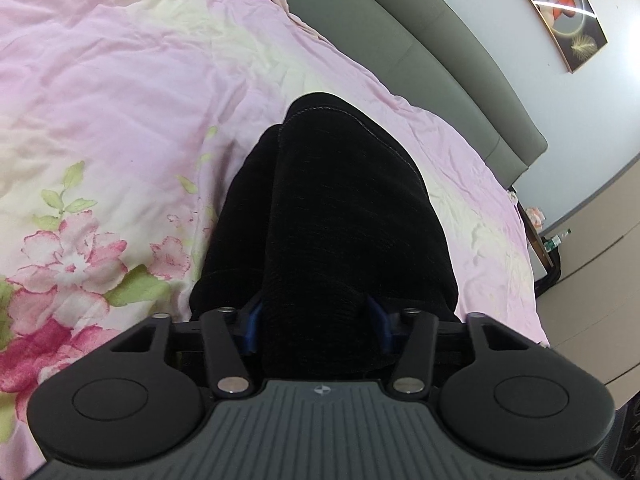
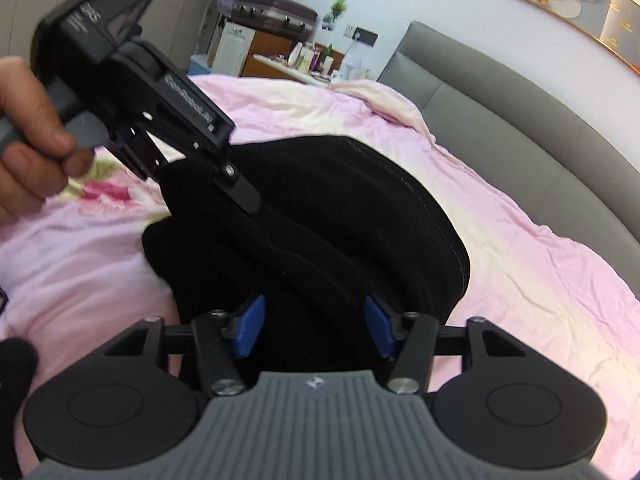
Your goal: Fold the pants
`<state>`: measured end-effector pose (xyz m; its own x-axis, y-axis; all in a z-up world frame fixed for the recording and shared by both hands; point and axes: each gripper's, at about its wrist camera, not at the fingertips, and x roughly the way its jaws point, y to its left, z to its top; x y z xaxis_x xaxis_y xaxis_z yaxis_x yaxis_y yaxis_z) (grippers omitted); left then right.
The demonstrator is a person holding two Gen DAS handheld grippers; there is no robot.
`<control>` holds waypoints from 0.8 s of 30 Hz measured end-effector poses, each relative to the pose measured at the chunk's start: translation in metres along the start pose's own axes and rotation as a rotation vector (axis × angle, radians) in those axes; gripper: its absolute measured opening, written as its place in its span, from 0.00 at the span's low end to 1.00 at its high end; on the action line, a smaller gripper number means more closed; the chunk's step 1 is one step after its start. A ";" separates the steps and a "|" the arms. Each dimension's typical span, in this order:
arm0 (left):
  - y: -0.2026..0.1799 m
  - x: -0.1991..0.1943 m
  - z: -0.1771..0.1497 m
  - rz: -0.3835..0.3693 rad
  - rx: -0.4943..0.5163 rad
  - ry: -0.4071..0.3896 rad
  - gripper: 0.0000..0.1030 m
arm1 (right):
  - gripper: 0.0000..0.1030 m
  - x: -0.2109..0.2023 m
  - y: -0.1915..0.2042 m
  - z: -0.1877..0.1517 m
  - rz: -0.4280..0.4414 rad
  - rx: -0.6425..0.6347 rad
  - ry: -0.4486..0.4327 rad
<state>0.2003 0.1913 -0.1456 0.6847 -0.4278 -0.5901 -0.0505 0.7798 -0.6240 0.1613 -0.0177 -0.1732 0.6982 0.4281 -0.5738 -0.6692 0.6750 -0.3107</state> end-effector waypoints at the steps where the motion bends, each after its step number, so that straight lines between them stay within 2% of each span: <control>1: 0.001 -0.001 0.000 -0.002 -0.004 -0.007 0.40 | 0.23 0.004 -0.001 0.000 -0.001 0.010 0.016; 4: 0.000 -0.002 0.000 -0.004 0.007 -0.011 0.32 | 0.08 0.005 -0.004 0.001 0.019 0.019 0.017; 6: -0.004 -0.011 0.003 -0.021 0.016 -0.032 0.28 | 0.06 -0.004 -0.007 0.004 0.039 0.025 -0.013; 9: -0.008 -0.035 0.011 -0.111 0.008 -0.089 0.28 | 0.05 -0.017 -0.004 0.005 0.065 -0.011 -0.045; 10: -0.009 -0.037 0.013 -0.112 0.005 -0.086 0.28 | 0.05 -0.019 -0.003 0.003 0.083 -0.029 -0.046; 13: -0.001 -0.018 0.007 -0.026 0.003 -0.019 0.28 | 0.05 -0.012 0.011 -0.006 0.080 -0.133 -0.013; 14: 0.004 -0.005 0.002 0.020 0.018 0.007 0.30 | 0.05 -0.005 0.013 -0.009 0.088 -0.139 0.006; 15: 0.015 0.006 -0.006 0.031 0.014 0.010 0.32 | 0.04 0.001 0.014 -0.012 0.103 -0.141 0.020; 16: 0.027 0.009 -0.010 0.014 -0.031 0.001 0.38 | 0.00 0.006 0.017 -0.016 0.115 -0.158 0.035; 17: 0.036 0.007 -0.010 -0.022 -0.090 -0.004 0.39 | 0.00 0.008 0.021 -0.019 0.134 -0.181 0.052; 19: 0.042 0.000 -0.005 -0.053 -0.139 0.008 0.39 | 0.00 0.008 0.032 -0.028 0.243 -0.209 0.105; 21: 0.035 -0.004 -0.003 -0.028 -0.084 0.012 0.39 | 0.00 0.003 0.044 -0.036 0.266 -0.262 0.119; 23: 0.031 -0.005 -0.006 -0.019 -0.062 0.003 0.40 | 0.00 -0.012 0.038 -0.029 0.259 -0.204 0.059; 24: 0.030 -0.004 -0.007 -0.016 -0.061 -0.003 0.40 | 0.05 -0.019 0.032 -0.023 0.240 -0.180 0.019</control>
<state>0.1905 0.2132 -0.1652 0.6879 -0.4387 -0.5782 -0.0835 0.7435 -0.6635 0.1209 -0.0177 -0.1896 0.5106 0.5499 -0.6610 -0.8502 0.4373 -0.2930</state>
